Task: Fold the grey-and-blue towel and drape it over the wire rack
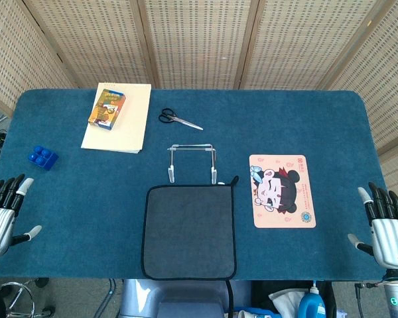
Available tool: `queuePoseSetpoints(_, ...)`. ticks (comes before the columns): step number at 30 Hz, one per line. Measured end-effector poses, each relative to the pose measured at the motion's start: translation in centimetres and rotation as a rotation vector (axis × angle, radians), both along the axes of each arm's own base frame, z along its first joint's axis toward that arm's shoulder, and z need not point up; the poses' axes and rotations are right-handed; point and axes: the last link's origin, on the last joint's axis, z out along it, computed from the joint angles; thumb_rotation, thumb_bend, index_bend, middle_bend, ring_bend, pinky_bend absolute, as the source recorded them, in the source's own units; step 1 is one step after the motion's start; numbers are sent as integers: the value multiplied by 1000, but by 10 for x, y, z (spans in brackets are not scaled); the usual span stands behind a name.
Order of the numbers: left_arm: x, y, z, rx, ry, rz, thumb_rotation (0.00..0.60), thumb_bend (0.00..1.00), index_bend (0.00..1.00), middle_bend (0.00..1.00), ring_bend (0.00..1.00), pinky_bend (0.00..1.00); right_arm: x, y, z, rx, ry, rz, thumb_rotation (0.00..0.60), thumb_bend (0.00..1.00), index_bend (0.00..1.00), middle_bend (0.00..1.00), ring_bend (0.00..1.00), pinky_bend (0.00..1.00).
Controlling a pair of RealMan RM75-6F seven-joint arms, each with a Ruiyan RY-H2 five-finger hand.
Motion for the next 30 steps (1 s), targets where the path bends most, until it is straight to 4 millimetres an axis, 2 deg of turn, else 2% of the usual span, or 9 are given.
queuePoseSetpoints(8,9,6,-11,-33,-9,-60,600,168,9,0,0,0,0,-2,2,-9,-4,-4,600,0,0,0,0,0)
queuePoseSetpoints(13,23,15,-26,-120,-2,-215,600,178,182,0,0,0,-2,-2,3,-15,4,-20,600,0,0,0,0,0)
queuePoseSetpoints(20,36,32,-59,-292,59,-536,600,202,366,0,0,0,-7,-7,5,-28,20,-60,600,0,0,0,0,0)
queuePoseSetpoints(30,54,71,-108,-445,43,-659,600,203,388,0,0,0,-8,-10,8,-42,28,-84,600,0,0,0,0,0)
